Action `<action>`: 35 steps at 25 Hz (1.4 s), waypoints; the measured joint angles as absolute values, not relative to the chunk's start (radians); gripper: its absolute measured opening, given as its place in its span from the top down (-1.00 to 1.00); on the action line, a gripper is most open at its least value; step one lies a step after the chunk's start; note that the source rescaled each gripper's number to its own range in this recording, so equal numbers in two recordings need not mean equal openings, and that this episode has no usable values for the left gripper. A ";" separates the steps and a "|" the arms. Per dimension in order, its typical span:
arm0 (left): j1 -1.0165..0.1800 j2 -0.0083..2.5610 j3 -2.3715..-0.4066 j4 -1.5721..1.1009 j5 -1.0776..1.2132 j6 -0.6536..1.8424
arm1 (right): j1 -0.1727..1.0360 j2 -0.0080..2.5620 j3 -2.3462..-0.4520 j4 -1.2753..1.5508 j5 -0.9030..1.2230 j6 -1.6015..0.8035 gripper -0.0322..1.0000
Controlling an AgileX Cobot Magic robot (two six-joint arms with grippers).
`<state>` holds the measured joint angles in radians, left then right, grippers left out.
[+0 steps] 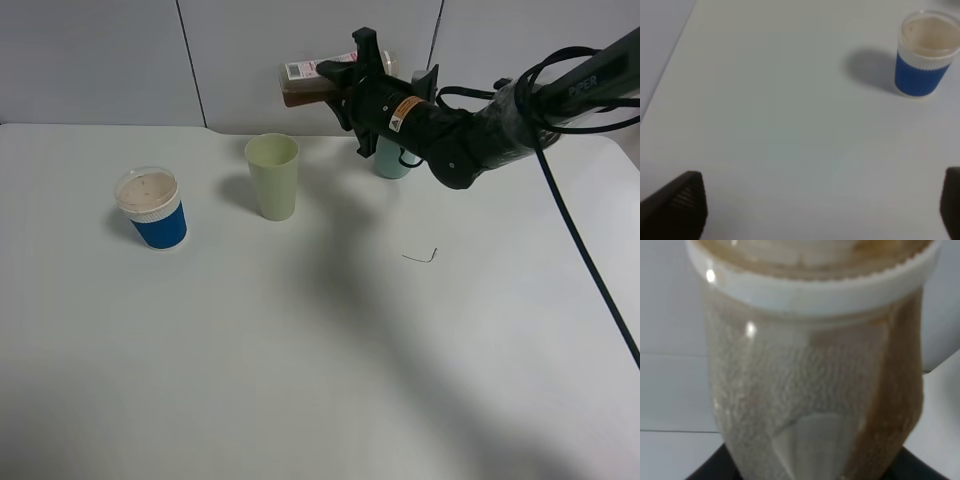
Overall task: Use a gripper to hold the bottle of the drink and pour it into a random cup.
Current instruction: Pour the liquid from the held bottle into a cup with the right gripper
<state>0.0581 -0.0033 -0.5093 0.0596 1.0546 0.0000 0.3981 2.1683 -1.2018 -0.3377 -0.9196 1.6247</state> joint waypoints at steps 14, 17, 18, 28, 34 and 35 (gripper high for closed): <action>0.058 -0.003 -0.509 0.060 1.055 0.000 | 0.376 2.168 -1.202 -0.305 -0.965 1.649 0.91; 0.058 -0.003 -0.509 0.060 1.055 0.000 | 0.376 2.168 -1.202 -0.302 -0.964 1.649 0.91; 0.058 -0.003 -0.509 0.060 1.055 0.000 | 0.376 2.168 -1.202 -0.302 -0.965 1.650 0.91; 0.058 -0.003 -0.509 0.060 1.055 0.000 | 0.376 2.168 -1.202 -0.294 -0.992 1.651 0.91; 0.058 -0.003 -0.509 0.060 1.055 0.000 | 0.376 2.168 -1.202 -0.294 -0.994 1.659 0.91; 0.058 -0.003 -0.509 0.060 1.055 0.000 | 0.376 2.168 -1.202 -0.294 -0.994 1.665 0.91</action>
